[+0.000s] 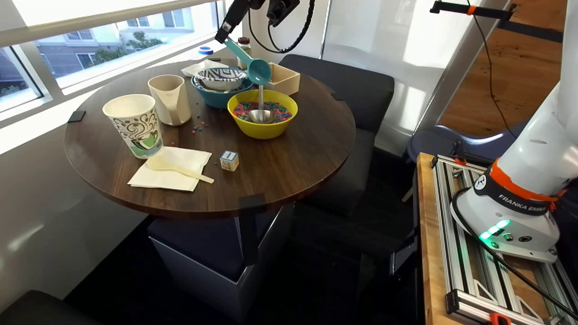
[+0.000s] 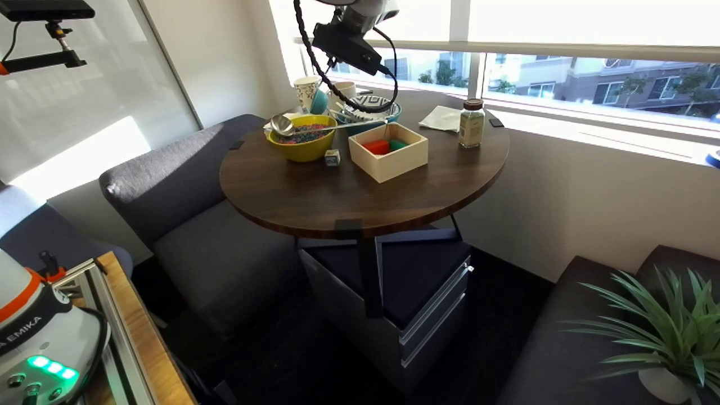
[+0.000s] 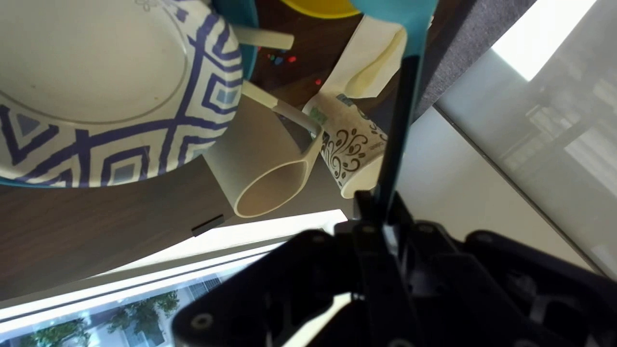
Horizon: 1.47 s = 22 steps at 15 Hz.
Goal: Use the scooper to put some of the cereal into the white bowl
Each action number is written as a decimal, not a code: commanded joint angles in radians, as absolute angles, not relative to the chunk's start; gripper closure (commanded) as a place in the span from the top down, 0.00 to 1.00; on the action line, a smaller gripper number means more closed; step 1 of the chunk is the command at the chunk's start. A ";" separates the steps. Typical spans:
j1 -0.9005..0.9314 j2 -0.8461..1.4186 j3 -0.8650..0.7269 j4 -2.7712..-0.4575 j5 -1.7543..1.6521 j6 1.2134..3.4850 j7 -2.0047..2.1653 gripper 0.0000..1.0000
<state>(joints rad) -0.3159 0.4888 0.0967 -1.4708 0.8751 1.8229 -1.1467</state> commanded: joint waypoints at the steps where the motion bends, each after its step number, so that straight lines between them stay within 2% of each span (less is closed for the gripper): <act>1: -0.281 0.388 0.045 -1.607 0.897 1.868 -1.182 0.02; 7: -0.243 0.302 0.012 -1.769 0.954 2.056 -1.241 0.02; 15: -0.202 0.207 -0.015 -1.968 1.102 2.185 -1.406 0.02; 16: -0.205 0.259 -0.020 -1.889 1.089 2.134 -1.369 0.08; 20: -0.196 0.234 -0.031 -1.928 1.088 2.151 -1.383 0.08; 21: -0.196 0.232 -0.031 -1.930 1.088 2.151 -1.383 0.02; 22: -0.186 0.240 -0.030 -1.923 1.096 2.192 -1.371 0.02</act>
